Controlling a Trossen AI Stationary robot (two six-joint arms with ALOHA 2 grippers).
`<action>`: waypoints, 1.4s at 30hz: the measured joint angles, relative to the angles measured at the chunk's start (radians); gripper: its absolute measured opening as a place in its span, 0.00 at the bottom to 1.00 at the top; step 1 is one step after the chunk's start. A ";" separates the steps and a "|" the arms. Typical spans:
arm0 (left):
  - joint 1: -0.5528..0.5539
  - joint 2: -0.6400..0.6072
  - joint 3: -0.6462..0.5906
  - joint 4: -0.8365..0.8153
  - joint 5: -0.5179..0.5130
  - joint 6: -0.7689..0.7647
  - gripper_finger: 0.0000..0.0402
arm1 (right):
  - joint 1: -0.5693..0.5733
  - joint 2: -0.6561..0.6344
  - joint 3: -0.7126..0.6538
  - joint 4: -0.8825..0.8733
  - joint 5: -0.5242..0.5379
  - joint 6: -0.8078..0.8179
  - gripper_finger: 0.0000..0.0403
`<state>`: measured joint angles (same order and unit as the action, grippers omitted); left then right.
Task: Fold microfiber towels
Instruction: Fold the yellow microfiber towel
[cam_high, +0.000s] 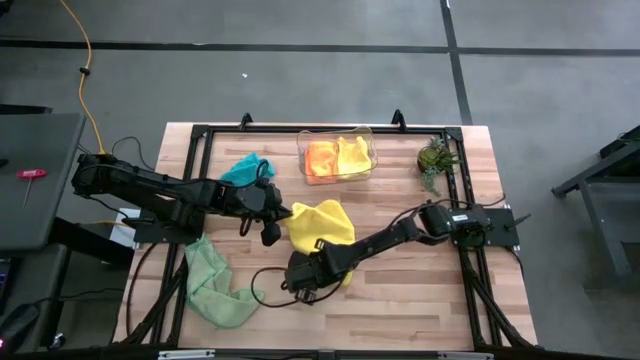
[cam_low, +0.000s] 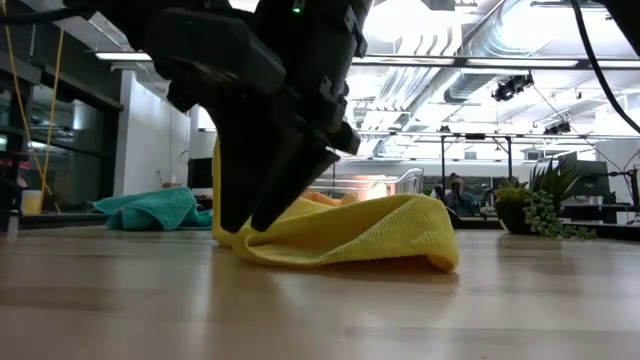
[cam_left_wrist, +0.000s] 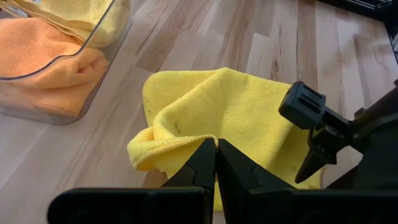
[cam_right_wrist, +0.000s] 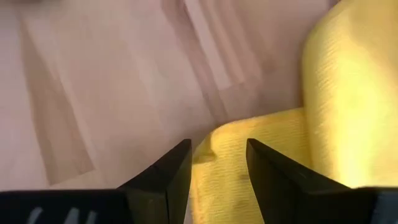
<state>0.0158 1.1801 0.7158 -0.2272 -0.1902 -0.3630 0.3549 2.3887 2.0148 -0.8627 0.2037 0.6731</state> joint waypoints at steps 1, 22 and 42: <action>0.000 0.000 0.000 0.000 0.000 0.000 0.00 | 0.001 -0.001 0.000 -0.001 0.006 0.000 0.36; 0.000 0.000 0.000 0.000 0.001 0.000 0.00 | -0.011 0.021 -0.001 0.022 -0.093 0.001 0.36; 0.016 -0.013 0.000 -0.049 0.070 0.045 0.00 | -0.012 -0.026 -0.002 -0.065 -0.032 0.001 0.02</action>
<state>0.0316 1.1668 0.7162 -0.2758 -0.1199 -0.3180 0.3431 2.3626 2.0132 -0.9281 0.1718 0.6738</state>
